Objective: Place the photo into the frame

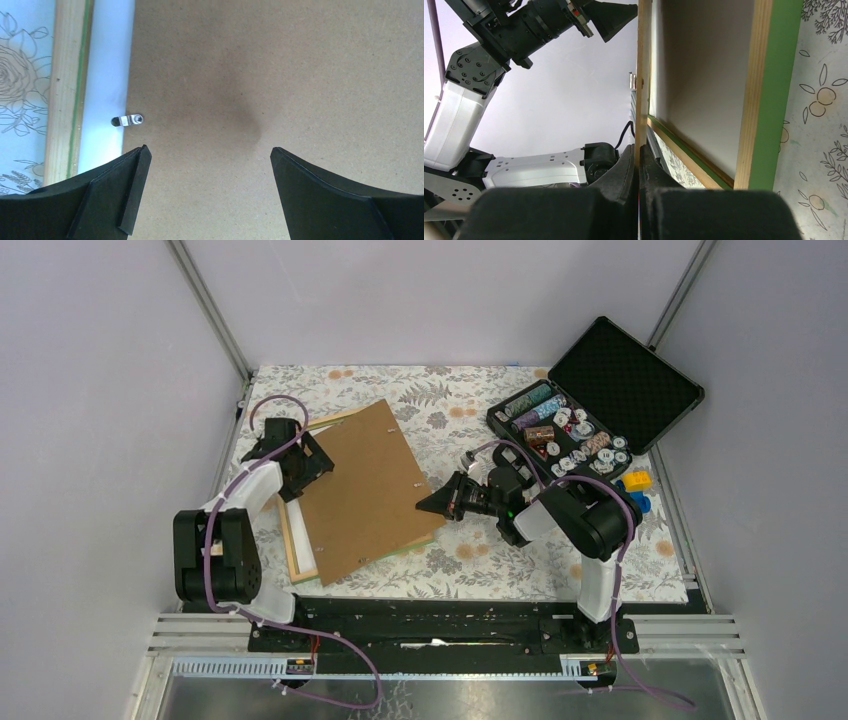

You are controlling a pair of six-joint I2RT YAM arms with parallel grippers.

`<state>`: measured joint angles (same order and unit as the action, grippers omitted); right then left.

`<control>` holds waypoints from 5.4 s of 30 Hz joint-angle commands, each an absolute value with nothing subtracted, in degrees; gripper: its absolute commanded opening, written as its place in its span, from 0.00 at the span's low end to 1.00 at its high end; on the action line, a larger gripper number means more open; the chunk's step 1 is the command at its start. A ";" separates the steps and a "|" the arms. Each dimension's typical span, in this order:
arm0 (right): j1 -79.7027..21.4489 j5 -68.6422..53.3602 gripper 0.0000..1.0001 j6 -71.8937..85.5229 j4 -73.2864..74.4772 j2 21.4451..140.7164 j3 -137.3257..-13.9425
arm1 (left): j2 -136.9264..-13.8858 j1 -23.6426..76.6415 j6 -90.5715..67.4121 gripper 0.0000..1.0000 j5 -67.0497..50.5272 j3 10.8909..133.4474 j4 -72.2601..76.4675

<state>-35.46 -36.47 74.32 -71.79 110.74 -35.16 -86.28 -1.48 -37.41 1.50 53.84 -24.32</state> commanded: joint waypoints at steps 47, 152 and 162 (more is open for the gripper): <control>-36.08 -36.81 0.00 74.17 -78.75 108.59 -37.22 | -90.66 -7.49 -37.00 0.99 -12.08 54.30 -22.47; -47.00 -11.72 0.33 23.93 13.98 119.56 -79.11 | -94.60 -23.07 -40.91 0.99 -30.43 42.70 -7.94; -47.28 -10.44 0.39 21.54 16.35 117.47 -79.32 | -86.92 -22.52 -36.07 0.99 -26.29 46.47 -12.32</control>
